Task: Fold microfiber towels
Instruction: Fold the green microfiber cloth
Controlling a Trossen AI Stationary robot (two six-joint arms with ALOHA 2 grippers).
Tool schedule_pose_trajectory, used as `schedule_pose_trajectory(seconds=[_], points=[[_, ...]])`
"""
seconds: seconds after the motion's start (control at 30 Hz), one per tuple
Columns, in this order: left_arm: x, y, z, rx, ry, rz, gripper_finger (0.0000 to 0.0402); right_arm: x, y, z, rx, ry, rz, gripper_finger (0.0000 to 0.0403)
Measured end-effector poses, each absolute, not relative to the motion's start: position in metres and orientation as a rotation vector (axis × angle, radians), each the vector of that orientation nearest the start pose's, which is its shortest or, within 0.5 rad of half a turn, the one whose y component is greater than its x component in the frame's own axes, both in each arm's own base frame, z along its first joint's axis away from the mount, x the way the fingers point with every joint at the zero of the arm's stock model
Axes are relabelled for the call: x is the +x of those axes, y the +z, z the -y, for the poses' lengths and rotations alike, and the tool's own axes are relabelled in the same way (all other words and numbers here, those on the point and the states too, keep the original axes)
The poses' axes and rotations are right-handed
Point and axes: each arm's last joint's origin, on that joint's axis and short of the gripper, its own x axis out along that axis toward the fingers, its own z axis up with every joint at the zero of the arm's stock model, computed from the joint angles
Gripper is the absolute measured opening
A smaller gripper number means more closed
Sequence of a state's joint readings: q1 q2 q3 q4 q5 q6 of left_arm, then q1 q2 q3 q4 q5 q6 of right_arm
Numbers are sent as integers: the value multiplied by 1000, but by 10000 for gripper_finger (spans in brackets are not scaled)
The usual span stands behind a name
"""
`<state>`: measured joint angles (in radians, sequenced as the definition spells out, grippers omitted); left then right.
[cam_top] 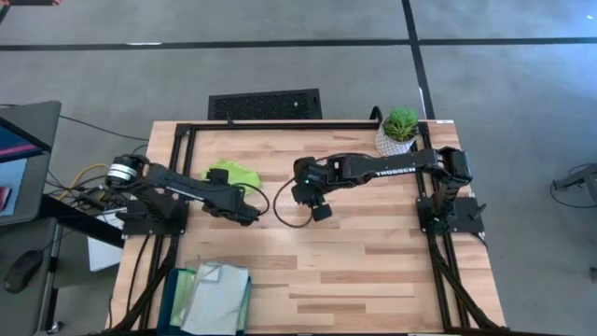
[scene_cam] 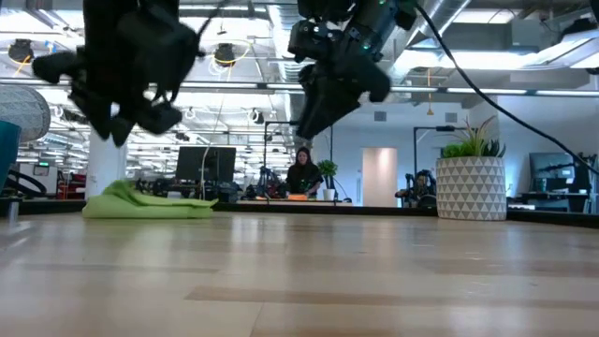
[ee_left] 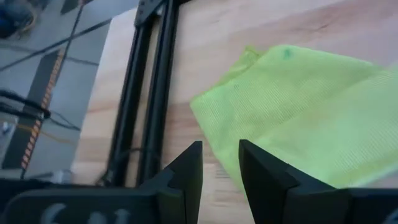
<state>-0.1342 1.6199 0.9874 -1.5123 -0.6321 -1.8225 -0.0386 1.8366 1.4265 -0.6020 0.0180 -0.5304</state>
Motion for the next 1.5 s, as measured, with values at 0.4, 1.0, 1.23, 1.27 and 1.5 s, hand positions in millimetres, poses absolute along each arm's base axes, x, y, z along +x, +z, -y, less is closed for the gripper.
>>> schedule_pose_trajectory(seconds=[0.4, 1.0, 1.23, 1.27, 1.5], points=[[180, 258, 31, -441, 1288, -902, 83, 434, 197, 30, -628, 187, -777, 158], [163, 267, 57, -433, 1108, -904, 83, 523, 135, 43, -771, 114, -557, 152], [163, 267, 57, -415, 1103, -911, 83, 542, 118, 55, -774, 119, -595, 151], [163, 267, 57, -415, 1103, -911, 83, 543, 117, 56, -775, 118, -592, 151], [162, 267, 57, -389, 1095, -927, 83, 543, 115, 59, -770, 124, -605, 144]])
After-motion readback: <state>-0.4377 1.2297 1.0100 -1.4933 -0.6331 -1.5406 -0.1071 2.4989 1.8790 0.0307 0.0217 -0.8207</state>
